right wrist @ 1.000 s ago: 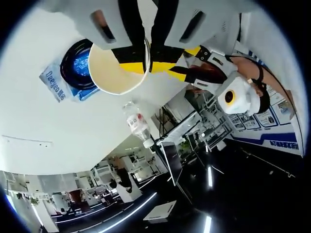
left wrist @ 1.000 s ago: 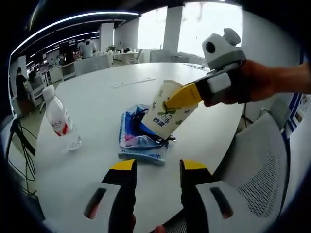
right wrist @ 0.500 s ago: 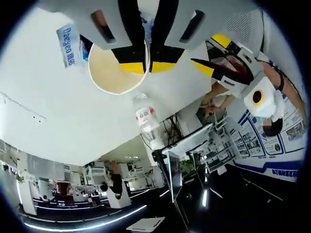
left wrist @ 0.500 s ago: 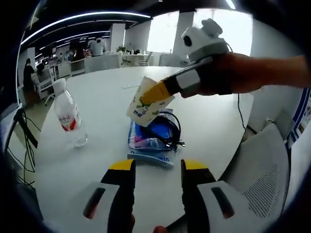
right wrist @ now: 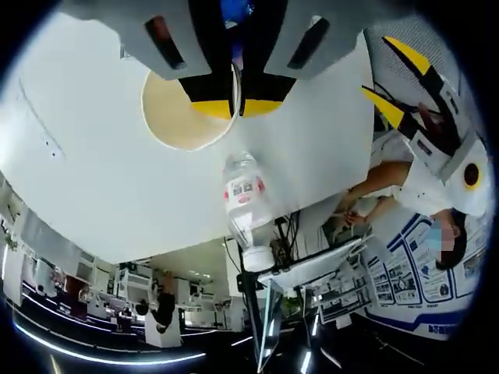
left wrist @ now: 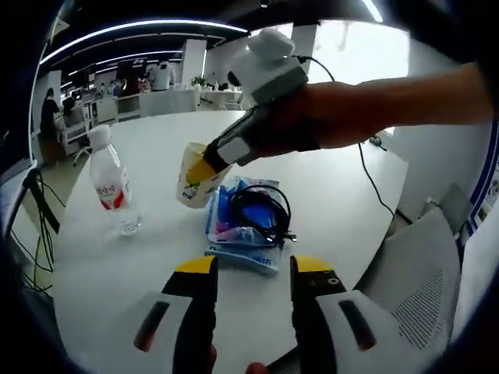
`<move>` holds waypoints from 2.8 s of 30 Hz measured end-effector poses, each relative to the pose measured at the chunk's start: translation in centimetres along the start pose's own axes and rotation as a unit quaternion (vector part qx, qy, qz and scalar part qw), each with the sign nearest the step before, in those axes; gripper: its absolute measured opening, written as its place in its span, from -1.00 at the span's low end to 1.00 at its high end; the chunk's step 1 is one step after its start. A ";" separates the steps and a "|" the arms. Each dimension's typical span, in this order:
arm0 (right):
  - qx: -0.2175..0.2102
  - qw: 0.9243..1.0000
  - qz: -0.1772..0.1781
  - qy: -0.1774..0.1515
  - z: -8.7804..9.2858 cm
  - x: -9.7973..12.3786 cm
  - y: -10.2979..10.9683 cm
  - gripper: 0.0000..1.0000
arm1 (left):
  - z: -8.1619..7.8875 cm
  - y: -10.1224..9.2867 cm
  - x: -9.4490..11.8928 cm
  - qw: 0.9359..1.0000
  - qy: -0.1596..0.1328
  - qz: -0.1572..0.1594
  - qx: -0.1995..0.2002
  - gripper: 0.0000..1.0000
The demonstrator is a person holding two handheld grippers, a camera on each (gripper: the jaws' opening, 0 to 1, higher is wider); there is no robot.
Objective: Arrange the tabletop items into an orderly group along one side of the table until the central work area is clear of visible clutter.
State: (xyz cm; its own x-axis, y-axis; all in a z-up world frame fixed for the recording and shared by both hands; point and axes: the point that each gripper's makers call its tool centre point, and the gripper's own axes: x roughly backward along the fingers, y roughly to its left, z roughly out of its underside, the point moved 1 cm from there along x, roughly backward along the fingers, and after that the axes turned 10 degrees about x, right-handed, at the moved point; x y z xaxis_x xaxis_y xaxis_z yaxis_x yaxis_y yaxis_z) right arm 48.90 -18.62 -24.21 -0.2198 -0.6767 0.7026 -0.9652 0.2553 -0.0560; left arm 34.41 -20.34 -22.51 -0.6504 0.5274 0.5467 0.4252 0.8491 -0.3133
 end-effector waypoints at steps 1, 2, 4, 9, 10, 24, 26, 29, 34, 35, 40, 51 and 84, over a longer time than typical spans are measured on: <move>0.005 1.000 -0.003 0.002 -0.1 -0.5 -0.1 -1.00 | 0.0 -0.1 0.1 1.000 -0.001 0.000 -0.002 -0.28; 0.007 1.000 -0.005 0.004 -0.2 -0.9 -0.2 -1.00 | -0.1 -0.1 0.1 1.000 -0.002 0.000 -0.003 -0.28; 0.008 1.000 -0.008 0.006 -0.2 -1.6 -0.5 -1.00 | -0.1 -0.1 0.0 1.000 -0.004 0.000 -0.001 -0.28; 0.009 1.000 -0.008 0.014 -0.5 -3.0 -1.0 -1.00 | -0.3 0.3 -0.1 1.000 -0.006 -0.002 0.006 -0.27; 0.009 1.000 -0.010 0.016 -0.5 -3.4 -1.0 -1.00 | -0.3 0.4 -0.1 1.000 -0.007 -0.003 0.009 -0.27; 0.085 0.994 -0.024 0.058 -0.5 -6.4 -0.9 -0.99 | -0.2 1.0 0.0 1.000 -0.006 -0.005 0.014 -0.28; 0.088 0.994 -0.028 0.058 -0.5 -6.8 -0.9 -0.98 | -0.2 1.0 0.0 1.000 -0.006 -0.005 0.015 -0.28; 0.091 0.994 -0.036 0.058 -0.5 -7.1 -0.6 -0.97 | -0.2 1.1 -0.1 1.000 -0.007 -0.004 0.017 -0.27; 0.108 0.991 -0.042 0.065 -0.6 -7.6 0.0 -0.95 | 0.0 1.2 -0.1 1.000 -0.009 -0.004 0.021 -0.27; 0.109 0.991 -0.043 0.065 -0.7 -7.7 0.1 -0.95 | 0.0 1.3 0.0 1.000 -0.010 -0.004 0.022 -0.28; 0.113 0.990 -0.046 0.068 -0.8 -8.0 0.5 -0.90 | 0.1 1.4 0.0 1.000 -0.013 -0.003 0.023 -0.27; 0.119 0.989 -0.043 0.072 -1.2 -7.5 0.9 -0.81 | 0.1 1.4 0.5 1.000 -0.018 -0.007 0.025 -0.28; 0.107 0.994 0.008 0.001 -4.4 0.4 2.8 -0.74 | -1.0 -0.3 1.0 1.000 -0.019 -0.008 0.010 -0.26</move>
State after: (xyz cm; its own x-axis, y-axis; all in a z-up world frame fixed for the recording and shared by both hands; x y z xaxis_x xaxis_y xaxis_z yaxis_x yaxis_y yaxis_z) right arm 46.76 -15.14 -20.93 -0.2362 -0.6725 0.7014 -0.9695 0.1141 -0.2171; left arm 34.20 -20.11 -21.09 -0.6799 0.5145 0.5224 0.4021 0.8574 -0.3211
